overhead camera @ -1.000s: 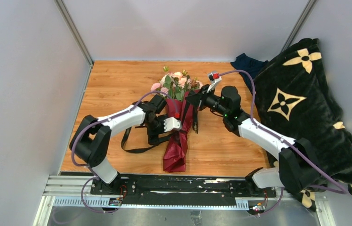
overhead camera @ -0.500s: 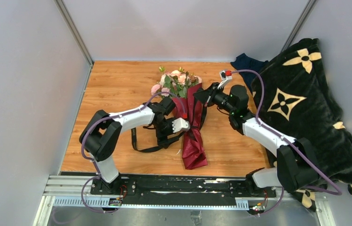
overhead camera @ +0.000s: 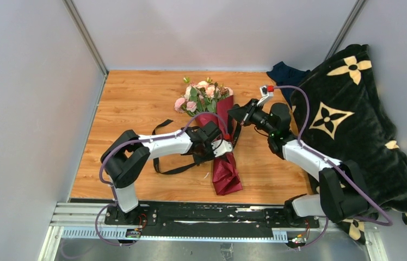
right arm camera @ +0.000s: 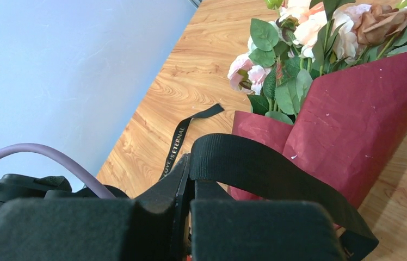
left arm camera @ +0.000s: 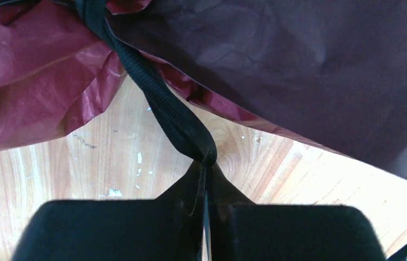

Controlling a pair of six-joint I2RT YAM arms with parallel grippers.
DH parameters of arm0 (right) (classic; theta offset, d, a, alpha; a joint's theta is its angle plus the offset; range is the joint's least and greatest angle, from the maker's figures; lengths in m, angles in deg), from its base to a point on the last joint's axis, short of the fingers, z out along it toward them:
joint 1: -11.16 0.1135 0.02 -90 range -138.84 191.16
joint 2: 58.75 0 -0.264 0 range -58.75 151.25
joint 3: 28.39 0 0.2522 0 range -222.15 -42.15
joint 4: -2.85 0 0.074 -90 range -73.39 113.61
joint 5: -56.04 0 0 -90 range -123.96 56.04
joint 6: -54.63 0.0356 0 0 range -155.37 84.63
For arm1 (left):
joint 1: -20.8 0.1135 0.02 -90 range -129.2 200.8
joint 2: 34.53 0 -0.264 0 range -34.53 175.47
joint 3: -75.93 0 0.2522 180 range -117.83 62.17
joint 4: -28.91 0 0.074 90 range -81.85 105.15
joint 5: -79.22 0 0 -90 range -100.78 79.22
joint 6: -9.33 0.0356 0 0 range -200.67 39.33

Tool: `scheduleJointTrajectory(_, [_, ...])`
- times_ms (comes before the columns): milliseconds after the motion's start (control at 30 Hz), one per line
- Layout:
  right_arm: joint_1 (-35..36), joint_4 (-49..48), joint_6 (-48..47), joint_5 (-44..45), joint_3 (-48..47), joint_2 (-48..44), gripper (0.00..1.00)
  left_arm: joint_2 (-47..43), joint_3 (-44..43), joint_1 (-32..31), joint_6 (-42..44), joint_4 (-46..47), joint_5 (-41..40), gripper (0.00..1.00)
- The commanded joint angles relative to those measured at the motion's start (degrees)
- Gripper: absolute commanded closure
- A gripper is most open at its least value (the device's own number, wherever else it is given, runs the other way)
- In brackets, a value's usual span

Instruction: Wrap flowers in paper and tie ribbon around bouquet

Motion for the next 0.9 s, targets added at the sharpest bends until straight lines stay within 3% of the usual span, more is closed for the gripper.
scheduleJointTrajectory(0, [-3.6,-0.5,0.0,-0.1,1.3,-3.6,1.00,1.6,4.3,-0.6,-0.3,-2.0,-4.8,1.00])
scheduleJointTrajectory(100, [-11.9,3.3,-0.7,-0.5,1.5,-6.7,1.00,-2.9,8.6,0.9,4.9,-3.4,-5.7,1.00])
scheduleJointTrajectory(233, [-23.8,15.9,-7.2,3.8,3.0,-11.4,1.00,-6.5,18.7,2.6,25.3,2.3,-14.4,1.00])
scheduleJointTrajectory(300, [-29.6,16.8,-7.7,3.1,6.8,-12.0,1.00,-7.2,20.5,4.8,31.3,4.2,-15.4,1.00])
scheduleJointTrajectory(400, [-36.8,14.9,-3.7,1.4,12.3,-12.3,1.00,-7.5,19.3,6.3,32.1,2.7,-15.6,1.00])
scheduleJointTrajectory(500, [-39.4,14.3,-2.9,1.5,14.0,-12.2,1.00,-8.9,19.4,8.2,32.7,1.6,-14.8,1.00])
scheduleJointTrajectory(767, [-39.5,21.0,-5.7,-1.6,8.8,-10.5,1.00,-11.2,19.6,10.6,31.5,-0.7,-14.7,1.00])
scheduleJointTrajectory(867, [-35.4,27.6,-10.6,-2.4,4.4,-10.2,1.00,-13.1,11.7,10.6,25.7,-11.8,-8.3,1.00])
